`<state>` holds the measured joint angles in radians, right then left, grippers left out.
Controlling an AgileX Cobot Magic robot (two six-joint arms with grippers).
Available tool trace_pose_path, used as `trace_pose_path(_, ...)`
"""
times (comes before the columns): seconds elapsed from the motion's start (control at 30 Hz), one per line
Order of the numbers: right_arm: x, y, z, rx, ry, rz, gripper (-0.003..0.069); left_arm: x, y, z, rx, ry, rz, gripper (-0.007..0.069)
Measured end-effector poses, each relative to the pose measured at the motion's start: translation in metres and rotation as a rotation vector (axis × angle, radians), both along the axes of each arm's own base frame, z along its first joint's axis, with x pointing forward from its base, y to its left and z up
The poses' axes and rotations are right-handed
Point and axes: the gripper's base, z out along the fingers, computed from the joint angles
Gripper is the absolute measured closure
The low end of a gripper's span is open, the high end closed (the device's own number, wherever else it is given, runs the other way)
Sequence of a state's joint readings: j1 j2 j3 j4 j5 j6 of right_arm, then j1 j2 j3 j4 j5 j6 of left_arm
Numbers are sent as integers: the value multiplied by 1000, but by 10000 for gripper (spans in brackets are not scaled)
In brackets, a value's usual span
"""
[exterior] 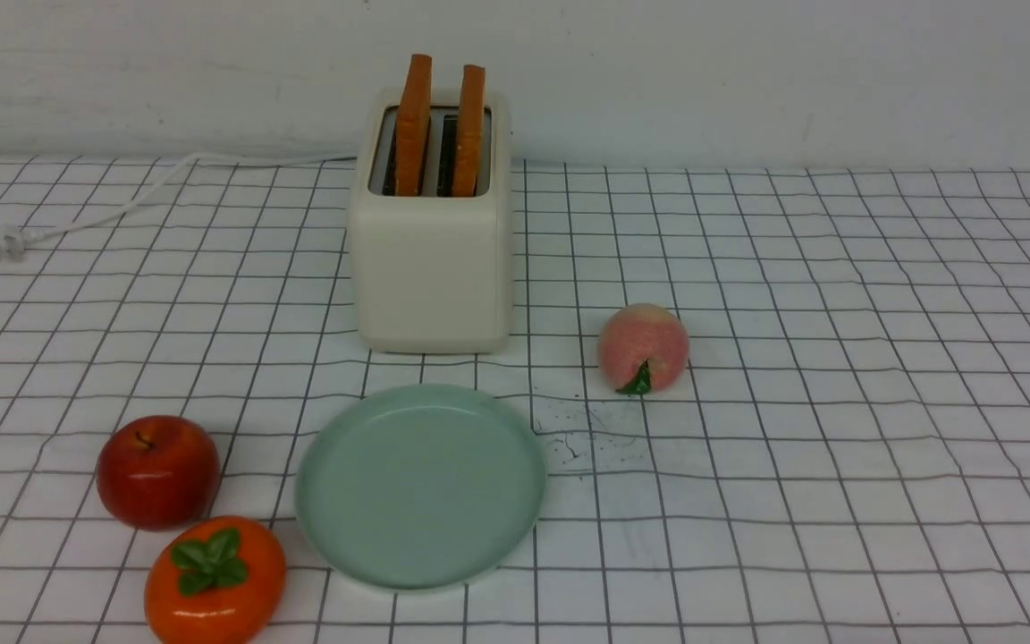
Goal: Take toasted bread from bread machine on white checkered table place on plate.
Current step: 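Reach for a toast slice standing in the toaster with the left gripper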
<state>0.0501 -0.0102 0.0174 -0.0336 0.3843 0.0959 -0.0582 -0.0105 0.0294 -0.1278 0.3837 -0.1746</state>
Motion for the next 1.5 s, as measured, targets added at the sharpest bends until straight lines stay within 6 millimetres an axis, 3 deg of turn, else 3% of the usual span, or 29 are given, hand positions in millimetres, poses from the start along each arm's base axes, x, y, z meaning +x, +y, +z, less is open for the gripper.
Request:
trace_pose_path(0.3,0,0,0,0,0,0,420,3,2,12,-27,-135,28,387)
trace_pose_path(0.63,0,0,0,-2,0,0,420,4,2,17,-201,-171,62,387)
trace_pose_path(1.07,1,-5,1,-143,-16,-9,420,5,4,33,-555,-308,113,387)
trace_pose_path(1.2,3,-1,8,40,-112,-24,420,4,6,40,-614,-387,125,387)
trace_pose_path(1.3,5,2,23,355,-264,-42,420,2,8,52,-631,-449,122,423)
trace_pose_path(1.4,4,1,33,512,-366,-41,433,-1,6,71,-597,-457,97,520)
trace_pose_path(1.5,3,2,45,558,-390,-31,494,2,3,100,-495,-412,72,638)
